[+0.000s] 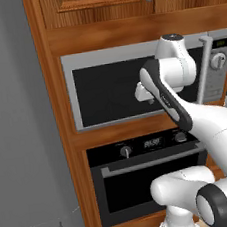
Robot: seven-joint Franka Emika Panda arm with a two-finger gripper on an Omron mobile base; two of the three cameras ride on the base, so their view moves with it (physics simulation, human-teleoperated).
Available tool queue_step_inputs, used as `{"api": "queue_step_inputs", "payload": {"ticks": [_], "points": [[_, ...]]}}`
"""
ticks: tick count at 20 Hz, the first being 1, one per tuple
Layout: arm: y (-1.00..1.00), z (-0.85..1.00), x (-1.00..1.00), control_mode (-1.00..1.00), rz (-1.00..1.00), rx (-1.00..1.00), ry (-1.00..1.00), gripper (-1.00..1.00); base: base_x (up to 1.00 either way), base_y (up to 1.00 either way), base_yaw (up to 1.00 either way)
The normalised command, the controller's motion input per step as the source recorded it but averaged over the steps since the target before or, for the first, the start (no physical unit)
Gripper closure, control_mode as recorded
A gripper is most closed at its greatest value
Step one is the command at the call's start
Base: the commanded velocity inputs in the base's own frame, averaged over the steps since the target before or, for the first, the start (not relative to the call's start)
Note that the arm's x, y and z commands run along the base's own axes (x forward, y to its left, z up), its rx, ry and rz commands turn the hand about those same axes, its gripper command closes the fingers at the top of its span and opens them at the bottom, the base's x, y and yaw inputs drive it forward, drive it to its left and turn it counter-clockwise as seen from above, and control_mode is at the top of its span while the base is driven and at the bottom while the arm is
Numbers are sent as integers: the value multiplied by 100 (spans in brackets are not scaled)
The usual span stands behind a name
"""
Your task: Take the baked cake out of the oven and place it on the plate for cooling. Then close the oven door.
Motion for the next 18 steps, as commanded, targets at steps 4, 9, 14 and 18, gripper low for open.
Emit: {"api": "queue_step_inputs", "payload": {"ticks": [4,9,14,18], "points": [[0,0,0,100,0,0,0,-100,0,0,0],[0,0,0,100,0,0,0,-100,-19,-32,1],[0,0,0,100,0,0,0,-100,-22,-55,4],[0,0,0,100,0,0,0,-100,-30,-56,5]]}}
